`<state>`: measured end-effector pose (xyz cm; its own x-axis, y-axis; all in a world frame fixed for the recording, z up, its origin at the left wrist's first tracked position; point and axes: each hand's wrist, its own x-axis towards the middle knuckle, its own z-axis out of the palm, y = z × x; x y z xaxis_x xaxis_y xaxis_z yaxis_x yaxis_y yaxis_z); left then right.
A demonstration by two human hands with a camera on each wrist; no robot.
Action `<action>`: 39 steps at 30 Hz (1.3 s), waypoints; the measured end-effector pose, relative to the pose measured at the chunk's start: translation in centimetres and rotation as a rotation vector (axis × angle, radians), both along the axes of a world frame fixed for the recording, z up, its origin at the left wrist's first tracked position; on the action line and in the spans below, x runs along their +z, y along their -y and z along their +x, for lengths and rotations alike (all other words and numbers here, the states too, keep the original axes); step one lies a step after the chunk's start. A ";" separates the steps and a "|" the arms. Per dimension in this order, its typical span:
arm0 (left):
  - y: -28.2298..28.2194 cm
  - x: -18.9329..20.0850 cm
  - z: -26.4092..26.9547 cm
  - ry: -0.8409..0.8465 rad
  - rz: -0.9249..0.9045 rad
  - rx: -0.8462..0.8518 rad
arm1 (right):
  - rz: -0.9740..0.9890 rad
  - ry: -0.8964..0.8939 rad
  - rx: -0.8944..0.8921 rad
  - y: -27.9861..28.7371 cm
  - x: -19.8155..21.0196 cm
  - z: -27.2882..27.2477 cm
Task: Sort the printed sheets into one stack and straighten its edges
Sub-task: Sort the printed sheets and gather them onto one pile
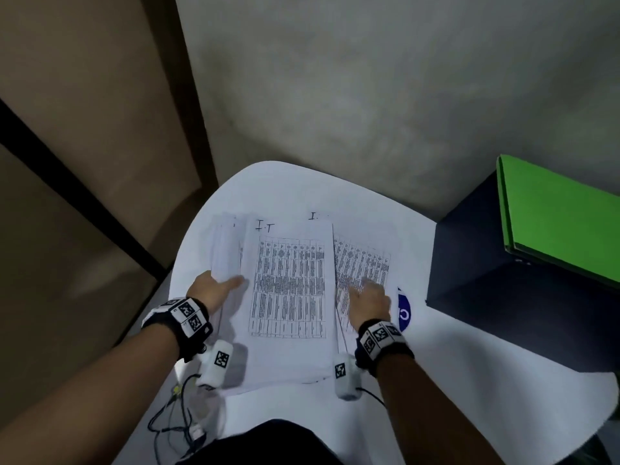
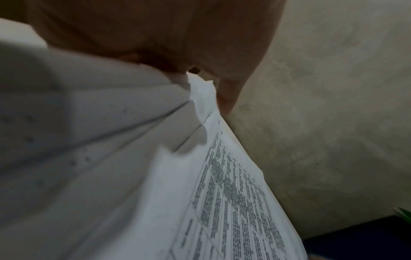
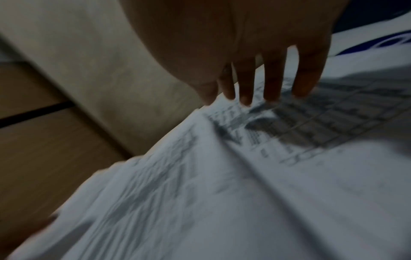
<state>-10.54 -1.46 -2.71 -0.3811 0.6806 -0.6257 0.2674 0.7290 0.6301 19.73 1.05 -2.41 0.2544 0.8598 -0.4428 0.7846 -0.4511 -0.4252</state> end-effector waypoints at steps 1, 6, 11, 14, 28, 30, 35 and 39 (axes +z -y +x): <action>0.1 -0.2 0.2 -0.050 -0.007 -0.032 | -0.017 0.079 -0.076 -0.3 -0.2 1.3; 0.3 -0.6 0.2 -0.133 -0.034 -0.087 | -0.126 0.153 -0.153 -0.8 -1.2 4.6; 0.3 -0.5 -0.1 -0.148 -0.040 -0.108 | 0.047 0.009 -0.309 -1.0 -1.0 4.4; 0.3 -0.2 0.1 -0.152 -0.042 -0.111 | 0.129 0.051 -0.283 -1.0 -0.3 4.3; 1.0 0.1 0.1 -0.153 -0.042 -0.126 | 0.773 -0.489 -0.409 -0.9 13.7 8.4; 1.1 0.2 0.2 -0.141 -0.047 -0.146 | 0.639 -0.600 -0.394 -0.8 13.2 7.3; 0.6 0.4 0.4 -0.051 -0.038 -0.100 | 0.265 -0.594 -0.310 -0.1 7.0 1.9; 0.1 0.3 0.3 0.153 -0.051 0.134 | 0.070 -0.495 -0.216 1.4 2.8 -2.9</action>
<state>-10.23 -1.57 -2.44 -0.3642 0.5961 -0.7156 0.0703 0.7838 0.6171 16.86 -0.35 0.35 0.2039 0.8428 -0.4981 0.3761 -0.5372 -0.7550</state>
